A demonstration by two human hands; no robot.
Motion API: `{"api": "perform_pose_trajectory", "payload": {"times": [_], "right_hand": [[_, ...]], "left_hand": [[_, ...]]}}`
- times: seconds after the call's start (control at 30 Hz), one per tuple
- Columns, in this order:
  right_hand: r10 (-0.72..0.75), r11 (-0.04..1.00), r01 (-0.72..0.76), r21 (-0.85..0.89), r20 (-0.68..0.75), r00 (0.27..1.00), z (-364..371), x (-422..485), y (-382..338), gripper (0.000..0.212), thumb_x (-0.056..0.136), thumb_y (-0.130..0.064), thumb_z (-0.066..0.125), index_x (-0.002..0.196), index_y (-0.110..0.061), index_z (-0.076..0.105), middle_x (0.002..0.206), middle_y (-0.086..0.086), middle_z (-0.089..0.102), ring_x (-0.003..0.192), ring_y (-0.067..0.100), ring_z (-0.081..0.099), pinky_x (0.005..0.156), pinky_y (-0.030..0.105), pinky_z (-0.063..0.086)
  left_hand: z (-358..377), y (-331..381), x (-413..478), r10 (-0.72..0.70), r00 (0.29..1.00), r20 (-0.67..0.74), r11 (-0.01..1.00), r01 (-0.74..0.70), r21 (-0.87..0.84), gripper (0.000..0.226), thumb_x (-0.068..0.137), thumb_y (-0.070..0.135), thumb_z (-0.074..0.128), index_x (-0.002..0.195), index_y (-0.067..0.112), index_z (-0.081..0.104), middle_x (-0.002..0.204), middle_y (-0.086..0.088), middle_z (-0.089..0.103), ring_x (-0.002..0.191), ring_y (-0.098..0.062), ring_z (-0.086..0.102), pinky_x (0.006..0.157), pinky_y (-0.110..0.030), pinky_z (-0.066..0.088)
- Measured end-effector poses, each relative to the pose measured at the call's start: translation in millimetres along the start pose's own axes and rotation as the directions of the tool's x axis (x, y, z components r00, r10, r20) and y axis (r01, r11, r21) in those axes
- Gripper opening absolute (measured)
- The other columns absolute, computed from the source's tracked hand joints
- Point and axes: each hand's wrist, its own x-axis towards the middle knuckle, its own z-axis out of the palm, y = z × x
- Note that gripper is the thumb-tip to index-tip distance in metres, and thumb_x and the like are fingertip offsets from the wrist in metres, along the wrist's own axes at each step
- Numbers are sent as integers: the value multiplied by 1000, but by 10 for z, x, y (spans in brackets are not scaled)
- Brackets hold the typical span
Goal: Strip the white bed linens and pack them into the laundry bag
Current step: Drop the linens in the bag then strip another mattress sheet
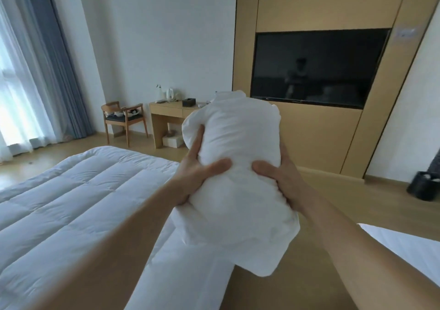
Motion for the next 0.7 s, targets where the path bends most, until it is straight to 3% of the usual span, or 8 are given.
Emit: {"api": "perform_pose_trajectory", "payload": {"times": [0.13,0.37,0.47,0.53,0.6,0.7], "right_hand": [[-26,996,19,-87,-84,996,-508,501,137,102,58,-58,91,141,-64,33,129,-31,58,107,-4,64,72,12,55],[23,990,-55,-129,-239,971,-1430,1363,428,102,51,-62,93,136,-63,37,122,-30,62,104,0,67,70,18,58],[30,990,-73,-122,-321,946,-1881,1590,588,108,47,-61,93,140,-57,38,127,-23,63,108,6,68,77,27,60],[47,986,-100,-130,-357,933,-2249,1730,688,115,46,-62,93,144,-54,35,133,-20,60,114,9,65,86,33,59],[60,984,-120,-135,-381,922,-2522,1831,752,119,46,-60,93,148,-52,32,137,-18,58,117,9,64,86,31,58],[62,984,-124,-124,-414,908,-3147,2085,951,115,50,-55,91,147,-54,31,129,-25,61,108,1,66,76,22,59]], "left_hand": [[360,-173,794,41,995,85,995,-33,-96,123,42,73,88,144,67,18,143,26,44,128,-10,52,106,-45,47],[1026,-348,2286,101,966,237,985,-63,-162,118,47,69,89,143,68,19,144,23,45,127,-12,54,105,-46,48],[1427,-421,2804,98,947,306,983,-46,-176,120,46,71,88,143,69,18,136,32,44,121,-5,54,103,-42,49],[1774,-478,3137,98,932,349,981,-32,-191,122,45,71,88,143,68,17,140,27,44,123,-7,53,105,-44,48],[2038,-497,3378,98,922,374,980,-25,-195,122,44,72,87,144,68,16,146,21,42,126,-12,53,106,-46,47],[2586,-508,3901,130,904,407,981,-57,-187,123,43,75,85,144,68,15,147,18,41,126,-13,51,107,-47,47]]}}
